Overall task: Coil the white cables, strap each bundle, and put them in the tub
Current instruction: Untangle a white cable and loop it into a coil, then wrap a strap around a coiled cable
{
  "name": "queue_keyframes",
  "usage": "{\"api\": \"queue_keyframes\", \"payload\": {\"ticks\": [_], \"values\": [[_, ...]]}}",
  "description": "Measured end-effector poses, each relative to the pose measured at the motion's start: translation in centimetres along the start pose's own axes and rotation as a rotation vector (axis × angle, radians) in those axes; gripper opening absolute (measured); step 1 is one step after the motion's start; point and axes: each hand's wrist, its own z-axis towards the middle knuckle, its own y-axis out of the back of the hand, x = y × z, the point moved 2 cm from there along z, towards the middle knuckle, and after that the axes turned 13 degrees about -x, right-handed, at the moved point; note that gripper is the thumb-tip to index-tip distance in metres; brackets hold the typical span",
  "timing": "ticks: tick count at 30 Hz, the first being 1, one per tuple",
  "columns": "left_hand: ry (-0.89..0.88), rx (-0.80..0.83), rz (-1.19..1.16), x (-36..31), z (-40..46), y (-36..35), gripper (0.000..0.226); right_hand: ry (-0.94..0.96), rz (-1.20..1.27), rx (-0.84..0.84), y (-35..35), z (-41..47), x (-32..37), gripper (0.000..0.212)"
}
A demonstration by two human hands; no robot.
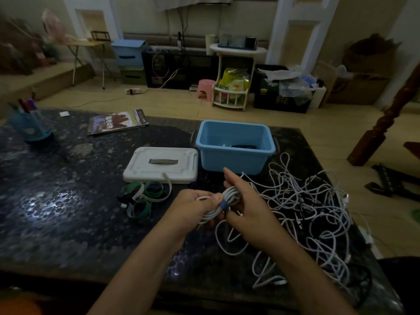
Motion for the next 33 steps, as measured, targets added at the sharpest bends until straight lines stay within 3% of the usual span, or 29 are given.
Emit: {"api": "queue_keyframes", "payload": {"ticks": [4,7,13,22,33], "values": [[-0.091,-0.261,0.021,0.6,1.7,0.9,0.013,-0.071,-0.122,-0.010,0.9,0.0,-1.0,0.090],[-0.141,-0.359,0.041,1.2,3.1,1.2,0.011,-0.142,-0.145,-0.054,2.3,0.1,-1.8,0.080],[-0.274,-0.358,0.437,3.3,9.0,-0.5,0.011,-0.143,-0.234,-0.101,4.2,0.4,-2.3,0.066],[-0.428,-0.487,0.999,3.0,15.6,-3.9,0.039,-0.130,-0.176,-0.138,5.1,1.0,-2.0,0.056],[-0.524,-0.449,1.164,6.6,15.6,-5.0,0.038,-0.032,-0.408,-0.077,5.3,0.9,-2.9,0.046]]}}
